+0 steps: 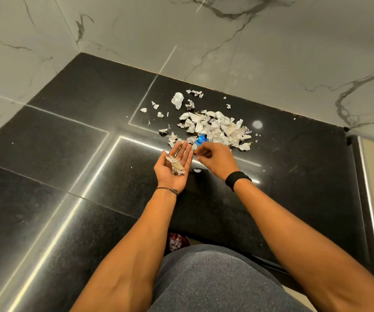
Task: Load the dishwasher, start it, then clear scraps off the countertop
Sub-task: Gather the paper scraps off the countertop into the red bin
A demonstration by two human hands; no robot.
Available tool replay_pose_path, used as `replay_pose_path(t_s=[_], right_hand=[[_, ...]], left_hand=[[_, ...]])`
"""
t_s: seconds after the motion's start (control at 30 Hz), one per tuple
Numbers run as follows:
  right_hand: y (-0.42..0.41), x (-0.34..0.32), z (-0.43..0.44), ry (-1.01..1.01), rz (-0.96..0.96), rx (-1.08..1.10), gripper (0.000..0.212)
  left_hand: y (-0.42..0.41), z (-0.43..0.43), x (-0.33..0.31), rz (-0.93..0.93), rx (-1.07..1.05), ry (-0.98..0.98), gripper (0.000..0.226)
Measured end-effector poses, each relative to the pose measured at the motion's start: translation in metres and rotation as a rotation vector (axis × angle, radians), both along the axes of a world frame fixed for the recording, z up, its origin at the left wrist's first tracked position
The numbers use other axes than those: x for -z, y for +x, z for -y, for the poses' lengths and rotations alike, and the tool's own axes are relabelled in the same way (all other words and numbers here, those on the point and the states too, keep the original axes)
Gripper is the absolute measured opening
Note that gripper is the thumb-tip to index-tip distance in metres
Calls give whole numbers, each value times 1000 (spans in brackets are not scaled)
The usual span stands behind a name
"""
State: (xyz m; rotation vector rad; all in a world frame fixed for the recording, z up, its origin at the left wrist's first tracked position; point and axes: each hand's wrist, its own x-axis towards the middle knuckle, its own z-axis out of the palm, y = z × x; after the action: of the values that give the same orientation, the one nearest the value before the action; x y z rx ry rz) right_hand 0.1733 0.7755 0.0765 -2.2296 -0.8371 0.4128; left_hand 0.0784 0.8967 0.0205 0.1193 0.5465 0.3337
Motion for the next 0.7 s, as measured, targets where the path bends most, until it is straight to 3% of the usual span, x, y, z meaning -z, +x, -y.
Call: replay_pose_path(t_s=[0.13,0.33,0.7], right_hand=[[-6,19,6,-263,42,-155,24],[-23,25,4,-224,184,-209,29],[-29,31,-5,-166,135,-96,18]], left_hand=[[-7,-14,0,2,-31,-15,55],[-11,-19,-3,2,-24,2,55],[-15,-27,-5,-23,-41,19,56]])
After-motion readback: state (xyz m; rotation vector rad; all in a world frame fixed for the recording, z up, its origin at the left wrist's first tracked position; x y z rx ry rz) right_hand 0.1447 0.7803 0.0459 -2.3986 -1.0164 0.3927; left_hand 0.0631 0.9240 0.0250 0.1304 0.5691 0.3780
